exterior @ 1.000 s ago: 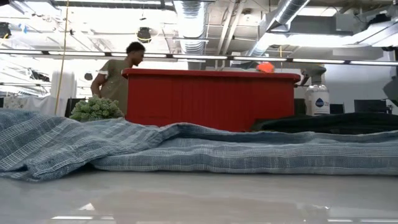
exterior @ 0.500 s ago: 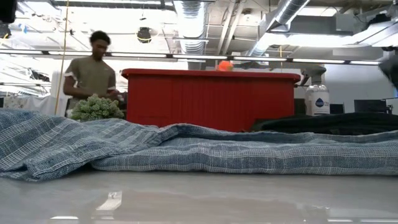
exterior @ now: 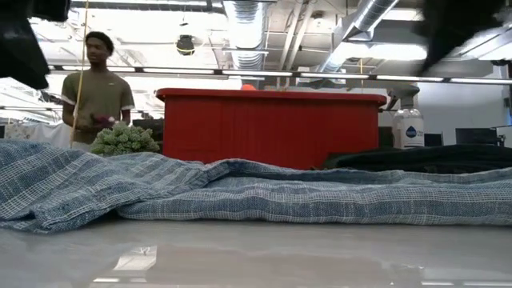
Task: Fold Laundry from Bin
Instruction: Fold the blue polo shirt
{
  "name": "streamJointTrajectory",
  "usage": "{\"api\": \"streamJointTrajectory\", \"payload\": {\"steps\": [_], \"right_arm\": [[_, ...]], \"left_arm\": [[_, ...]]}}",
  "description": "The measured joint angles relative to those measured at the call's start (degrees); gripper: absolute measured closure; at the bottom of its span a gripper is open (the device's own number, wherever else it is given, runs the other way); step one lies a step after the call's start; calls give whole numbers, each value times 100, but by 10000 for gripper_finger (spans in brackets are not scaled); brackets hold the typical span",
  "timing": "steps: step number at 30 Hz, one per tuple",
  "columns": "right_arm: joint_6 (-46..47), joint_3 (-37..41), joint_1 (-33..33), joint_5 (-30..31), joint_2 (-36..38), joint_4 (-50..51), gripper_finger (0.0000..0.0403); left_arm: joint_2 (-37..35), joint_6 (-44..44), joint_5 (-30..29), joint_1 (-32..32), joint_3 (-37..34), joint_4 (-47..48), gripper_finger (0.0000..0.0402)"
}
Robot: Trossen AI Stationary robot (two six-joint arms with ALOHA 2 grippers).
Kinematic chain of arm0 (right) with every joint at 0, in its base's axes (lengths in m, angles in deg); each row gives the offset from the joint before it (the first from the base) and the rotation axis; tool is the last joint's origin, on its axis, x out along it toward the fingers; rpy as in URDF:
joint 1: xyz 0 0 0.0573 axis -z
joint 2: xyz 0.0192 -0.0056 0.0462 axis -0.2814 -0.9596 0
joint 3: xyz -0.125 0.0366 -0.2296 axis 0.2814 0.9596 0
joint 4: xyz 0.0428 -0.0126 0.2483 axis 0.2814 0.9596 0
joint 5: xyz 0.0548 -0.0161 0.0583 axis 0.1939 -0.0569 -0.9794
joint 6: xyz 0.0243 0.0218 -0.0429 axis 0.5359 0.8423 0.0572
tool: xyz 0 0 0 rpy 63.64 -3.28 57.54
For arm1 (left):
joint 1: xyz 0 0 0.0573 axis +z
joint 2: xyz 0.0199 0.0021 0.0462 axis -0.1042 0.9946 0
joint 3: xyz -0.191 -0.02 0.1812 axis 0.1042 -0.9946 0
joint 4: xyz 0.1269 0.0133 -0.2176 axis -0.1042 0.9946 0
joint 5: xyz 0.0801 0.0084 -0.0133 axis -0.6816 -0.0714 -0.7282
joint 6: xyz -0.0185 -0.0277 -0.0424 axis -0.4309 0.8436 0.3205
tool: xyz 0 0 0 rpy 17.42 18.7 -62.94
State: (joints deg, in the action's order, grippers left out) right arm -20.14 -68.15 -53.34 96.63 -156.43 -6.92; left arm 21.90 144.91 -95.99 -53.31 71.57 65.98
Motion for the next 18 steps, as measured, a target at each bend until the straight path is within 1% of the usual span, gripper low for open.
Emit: {"api": "streamJointTrajectory", "payload": {"steps": [3, 5, 7, 9, 11, 14, 16, 18], "right_arm": [[-1182, 0, 384, 64, 50, -715, 349], [-1669, 0, 680, 37, 48, -1028, 340], [-2110, 0, 986, -76, 15, -1351, 323], [-2487, 0, 1249, -182, -39, -1709, 297], [-2922, 0, 1460, -327, -161, -2176, 263], [-3754, -3, 1636, -798, -406, -2837, 209], [-4218, -85, 1716, -1035, -630, -2950, 181], [-4716, -206, 1710, -1124, -843, -2904, 168]], "left_arm": [[-182, -542, 379, -4, 0, -49, 326], [-279, -692, 527, -2, -2, -9, 326], [-351, -743, 537, -2, -2, 1, 326], [-360, -790, 517, -2, -2, 38, 326], [-346, -800, 497, -2, -2, 107, 326], [-337, -792, 499, -2, -2, 238, 326], [-337, -756, 508, -4, -2, 274, 326], [-337, -695, 508, -4, -2, 280, 326]]}}
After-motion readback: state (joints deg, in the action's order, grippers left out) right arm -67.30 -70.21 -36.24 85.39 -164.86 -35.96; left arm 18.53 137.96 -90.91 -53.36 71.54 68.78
